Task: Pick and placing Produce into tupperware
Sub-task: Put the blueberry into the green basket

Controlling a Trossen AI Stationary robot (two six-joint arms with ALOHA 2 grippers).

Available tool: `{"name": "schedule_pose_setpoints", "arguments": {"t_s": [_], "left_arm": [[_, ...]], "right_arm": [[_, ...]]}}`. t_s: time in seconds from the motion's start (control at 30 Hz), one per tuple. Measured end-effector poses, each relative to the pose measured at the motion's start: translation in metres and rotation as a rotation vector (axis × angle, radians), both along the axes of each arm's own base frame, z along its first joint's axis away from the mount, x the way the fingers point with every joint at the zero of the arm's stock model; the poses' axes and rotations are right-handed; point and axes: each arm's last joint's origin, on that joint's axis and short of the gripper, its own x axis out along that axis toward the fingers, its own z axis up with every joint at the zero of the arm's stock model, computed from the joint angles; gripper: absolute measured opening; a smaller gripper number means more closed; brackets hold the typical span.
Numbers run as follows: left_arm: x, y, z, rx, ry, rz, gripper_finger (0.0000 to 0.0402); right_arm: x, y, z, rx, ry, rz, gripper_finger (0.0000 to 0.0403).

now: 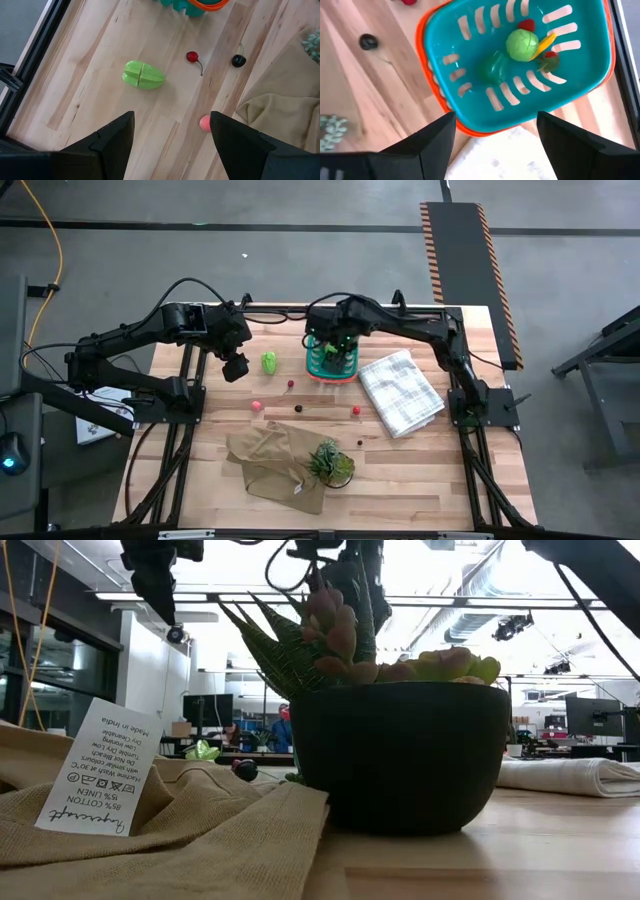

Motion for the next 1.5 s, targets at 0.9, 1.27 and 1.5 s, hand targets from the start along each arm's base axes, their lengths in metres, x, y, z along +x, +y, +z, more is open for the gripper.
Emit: {"name": "schedule_pose_setpoints", "arguments": {"t_s": [0.9, 1.27, 1.5], "left_arm": [[0.0, 0.0, 0.0, 0.0, 0.0, 0.0, 0.0248], [0.0, 0.0, 0.0, 0.0, 0.001, 0.0, 0.0248], [0.0, 0.0, 0.0, 0.0, 0.001, 0.0, 0.0248]], "right_arm": [[-0.054, 0.146, 0.059, -0.081, -0.184, 0.076, 0.027], [-0.124, 0.152, -0.008, 0.039, -0.391, -0.106, 0.027], [-0.182, 0.155, -0.037, 0.164, -0.634, -0.277, 0.027]]}}
